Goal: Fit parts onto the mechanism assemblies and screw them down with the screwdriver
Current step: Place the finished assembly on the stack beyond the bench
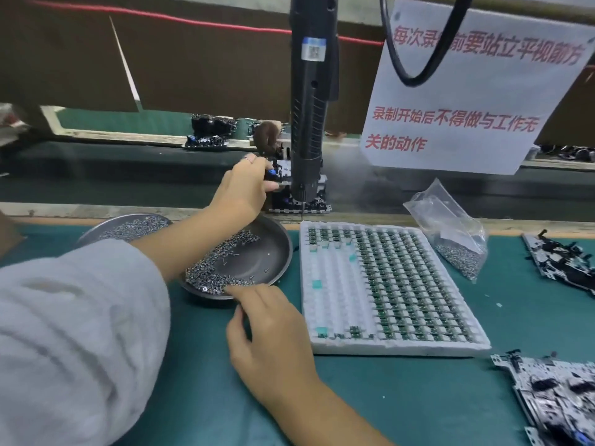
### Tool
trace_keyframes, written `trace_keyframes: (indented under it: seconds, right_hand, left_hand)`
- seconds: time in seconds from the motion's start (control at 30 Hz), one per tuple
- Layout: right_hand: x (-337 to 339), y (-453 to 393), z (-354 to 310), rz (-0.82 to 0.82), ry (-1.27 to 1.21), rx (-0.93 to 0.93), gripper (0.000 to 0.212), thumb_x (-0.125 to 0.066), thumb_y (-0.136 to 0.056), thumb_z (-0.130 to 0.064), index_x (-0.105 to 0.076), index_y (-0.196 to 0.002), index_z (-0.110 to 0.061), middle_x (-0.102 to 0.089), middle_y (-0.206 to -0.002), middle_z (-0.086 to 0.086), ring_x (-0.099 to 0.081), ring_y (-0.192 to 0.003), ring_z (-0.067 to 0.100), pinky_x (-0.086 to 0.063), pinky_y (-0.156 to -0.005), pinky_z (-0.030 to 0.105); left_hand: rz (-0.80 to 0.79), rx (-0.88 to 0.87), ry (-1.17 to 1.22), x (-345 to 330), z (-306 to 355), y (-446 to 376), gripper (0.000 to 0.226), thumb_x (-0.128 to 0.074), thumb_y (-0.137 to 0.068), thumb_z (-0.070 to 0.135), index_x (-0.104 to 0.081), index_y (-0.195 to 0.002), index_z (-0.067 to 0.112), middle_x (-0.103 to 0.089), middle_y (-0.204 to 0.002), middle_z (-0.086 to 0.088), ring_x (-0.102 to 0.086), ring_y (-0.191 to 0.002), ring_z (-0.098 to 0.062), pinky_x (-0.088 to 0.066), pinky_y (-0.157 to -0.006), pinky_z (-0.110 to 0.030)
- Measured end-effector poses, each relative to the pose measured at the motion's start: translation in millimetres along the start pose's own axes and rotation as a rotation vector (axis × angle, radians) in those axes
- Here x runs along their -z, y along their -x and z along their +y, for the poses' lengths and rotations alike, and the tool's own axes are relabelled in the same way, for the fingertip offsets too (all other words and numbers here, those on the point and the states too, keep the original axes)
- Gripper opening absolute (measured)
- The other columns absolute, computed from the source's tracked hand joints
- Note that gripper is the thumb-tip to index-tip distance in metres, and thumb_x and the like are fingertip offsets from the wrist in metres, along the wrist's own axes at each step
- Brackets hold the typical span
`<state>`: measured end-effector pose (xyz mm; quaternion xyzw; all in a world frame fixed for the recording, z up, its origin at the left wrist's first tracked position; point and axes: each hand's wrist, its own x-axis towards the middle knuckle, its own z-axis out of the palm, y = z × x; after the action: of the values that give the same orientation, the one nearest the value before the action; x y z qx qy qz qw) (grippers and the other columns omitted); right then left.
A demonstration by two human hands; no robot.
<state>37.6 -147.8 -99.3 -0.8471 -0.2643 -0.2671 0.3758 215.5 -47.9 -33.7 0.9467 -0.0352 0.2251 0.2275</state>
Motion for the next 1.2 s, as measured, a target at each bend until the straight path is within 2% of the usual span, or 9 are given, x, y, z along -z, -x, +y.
trace_keyframes:
  seconds: [0.23,0.37,0.47,0.53,0.7,0.87,1.03,1.13,1.2]
  right_hand:
    - [1,0,-2,-0.046,-0.106,-0.119,0.043,-0.049,-0.091,-0.007,-0.051,-0.133,-0.01,-0.054,-0.13,0.004,-0.049,-0.121,0.017,-0.032,-0.103,0.018]
    - [3,-2,-4,0.047,-0.342,-0.243,0.051,-0.045,-0.097,-0.005,-0.032,-0.138,-0.032,-0.037,-0.145,-0.012,-0.034,-0.135,0.005,-0.027,-0.113,0.025]
    - [5,0,-8,0.125,-0.511,-0.291,0.044,-0.041,-0.098,-0.017,-0.03,-0.13,-0.045,-0.039,-0.136,-0.027,-0.035,-0.129,-0.011,-0.027,-0.106,0.01]
    - [5,2,-9,0.167,-0.552,-0.293,0.038,-0.039,-0.095,-0.023,-0.036,-0.128,-0.042,-0.043,-0.133,-0.027,-0.039,-0.125,-0.014,-0.027,-0.1,0.003]
    - [11,9,-11,0.083,-0.437,-0.125,0.036,-0.043,-0.096,-0.031,-0.046,-0.131,-0.023,-0.052,-0.132,-0.01,-0.045,-0.126,0.0,-0.033,-0.106,0.017]
    - [13,12,-10,-0.398,-0.045,0.457,0.054,-0.062,-0.086,-0.046,-0.06,-0.125,-0.009,-0.062,-0.124,0.002,-0.054,-0.115,0.023,-0.041,-0.099,0.039]
    - [9,12,-10,-0.471,0.116,0.463,0.051,-0.062,-0.087,-0.043,-0.059,-0.127,-0.012,-0.063,-0.121,-0.001,-0.054,-0.114,0.026,-0.043,-0.098,0.043]
    - [7,13,-9,-0.459,0.123,0.431,0.048,-0.065,-0.086,-0.036,-0.059,-0.127,-0.011,-0.062,-0.121,-0.001,-0.053,-0.117,0.027,-0.042,-0.099,0.045]
    - [6,13,-9,-0.456,0.116,0.399,0.049,-0.066,-0.084,-0.034,-0.059,-0.127,-0.011,-0.062,-0.122,0.0,-0.053,-0.12,0.027,-0.042,-0.099,0.048]
  left_hand:
    - [0.234,0.126,0.136,88,-27,59,0.027,-0.067,-0.088,0.021,-0.062,-0.112,0.012,-0.056,-0.117,-0.008,-0.055,-0.104,-0.025,-0.042,-0.095,-0.037]
    - [0.307,-0.006,0.1,127,-36,135,0.024,-0.068,-0.086,0.015,-0.06,-0.108,0.009,-0.049,-0.105,0.003,-0.052,-0.09,-0.014,-0.041,-0.085,-0.029]
    - [0.22,-0.081,0.042,137,-39,202,0.022,-0.062,-0.088,0.026,-0.058,-0.105,0.014,-0.053,-0.104,0.005,-0.063,-0.083,-0.024,-0.053,-0.074,-0.043]
    - [0.148,-0.149,-0.059,138,-41,237,0.026,-0.052,-0.086,0.037,-0.056,-0.105,0.018,-0.051,-0.104,0.009,-0.064,-0.069,-0.02,-0.055,-0.056,-0.039]
    - [-0.076,-0.269,-0.207,128,-53,278,0.039,-0.036,-0.093,0.047,-0.063,-0.097,0.019,-0.06,-0.092,0.006,-0.053,-0.044,-0.014,-0.041,-0.042,-0.024]
    - [-0.102,-0.3,-0.274,129,-68,269,0.045,-0.049,-0.083,0.055,-0.072,-0.101,0.021,-0.068,-0.088,0.008,-0.062,-0.056,-0.016,-0.046,-0.054,-0.022]
    - [0.039,-0.081,-0.433,139,-113,235,0.047,-0.045,-0.083,0.046,-0.072,-0.098,0.011,-0.071,-0.089,-0.005,-0.067,-0.082,-0.029,-0.041,-0.078,-0.038]
    - [-0.017,0.068,-0.439,138,-139,227,0.042,-0.065,-0.085,0.042,-0.065,-0.117,0.015,-0.066,-0.112,-0.005,-0.059,-0.107,-0.028,-0.022,-0.095,-0.039]
    - [-0.091,0.139,-0.391,138,-150,223,0.057,-0.066,-0.083,0.048,-0.052,-0.133,0.024,-0.057,-0.13,0.002,-0.047,-0.124,-0.021,-0.013,-0.102,-0.038]
